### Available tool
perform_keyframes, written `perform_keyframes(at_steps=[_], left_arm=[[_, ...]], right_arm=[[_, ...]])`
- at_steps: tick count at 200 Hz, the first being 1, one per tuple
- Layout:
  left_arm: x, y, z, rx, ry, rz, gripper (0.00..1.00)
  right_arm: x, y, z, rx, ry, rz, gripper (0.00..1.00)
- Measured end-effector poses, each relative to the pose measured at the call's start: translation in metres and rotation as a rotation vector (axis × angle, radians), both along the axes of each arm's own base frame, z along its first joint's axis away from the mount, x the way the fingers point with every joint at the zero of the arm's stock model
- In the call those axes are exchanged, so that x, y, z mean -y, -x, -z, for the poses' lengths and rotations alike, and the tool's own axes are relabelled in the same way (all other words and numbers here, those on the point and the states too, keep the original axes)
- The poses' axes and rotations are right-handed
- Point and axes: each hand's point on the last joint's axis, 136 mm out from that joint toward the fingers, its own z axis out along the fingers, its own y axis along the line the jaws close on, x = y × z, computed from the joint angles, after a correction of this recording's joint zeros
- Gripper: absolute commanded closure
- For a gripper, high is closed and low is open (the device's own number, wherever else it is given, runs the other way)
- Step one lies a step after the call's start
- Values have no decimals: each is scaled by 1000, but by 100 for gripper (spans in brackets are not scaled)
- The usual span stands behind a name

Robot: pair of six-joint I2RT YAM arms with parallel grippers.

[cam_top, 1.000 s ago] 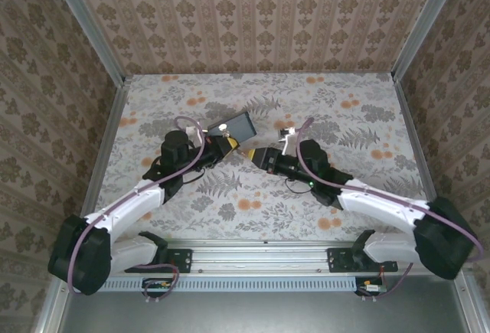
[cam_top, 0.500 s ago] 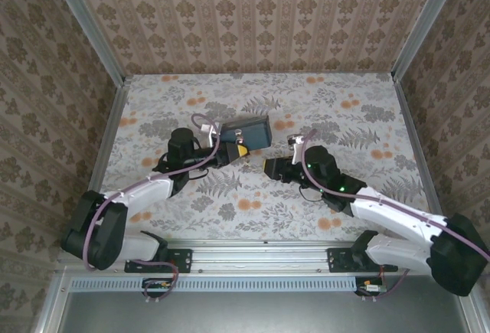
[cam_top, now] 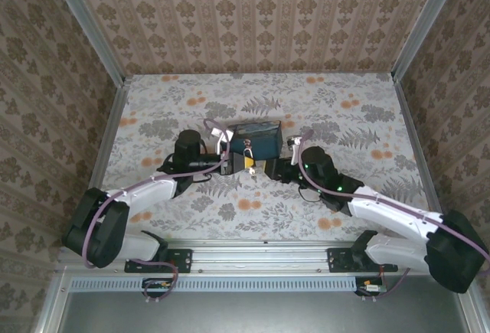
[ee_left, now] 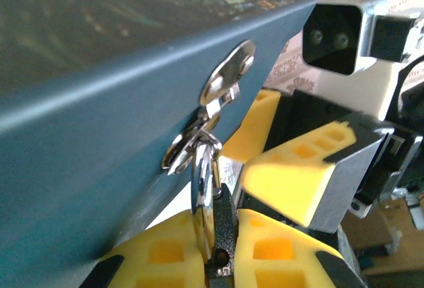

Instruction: Unlock the padlock with the key

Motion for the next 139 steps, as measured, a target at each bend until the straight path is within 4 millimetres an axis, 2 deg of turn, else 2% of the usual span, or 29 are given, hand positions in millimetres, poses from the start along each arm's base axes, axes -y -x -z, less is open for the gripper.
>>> perform_keyframes(at_steps=[37,65,104,120,139], left_arm=[[2,7,5,78,-30,57,100],[5,4,20,72,-84,69,100],[11,-10,61,17,-188,22,100],[13,-16,81,-10,-237,-2,100],[20,-18,95,-17,-269,-7,99]], right_arm=[[24,3,-13,46,42,47,54],[28,0,-8,50,66,59,55],[28,0,11,10,104,54,55],[28,0,14,3,110,54,55],[28,0,16,-1,114,54,55]])
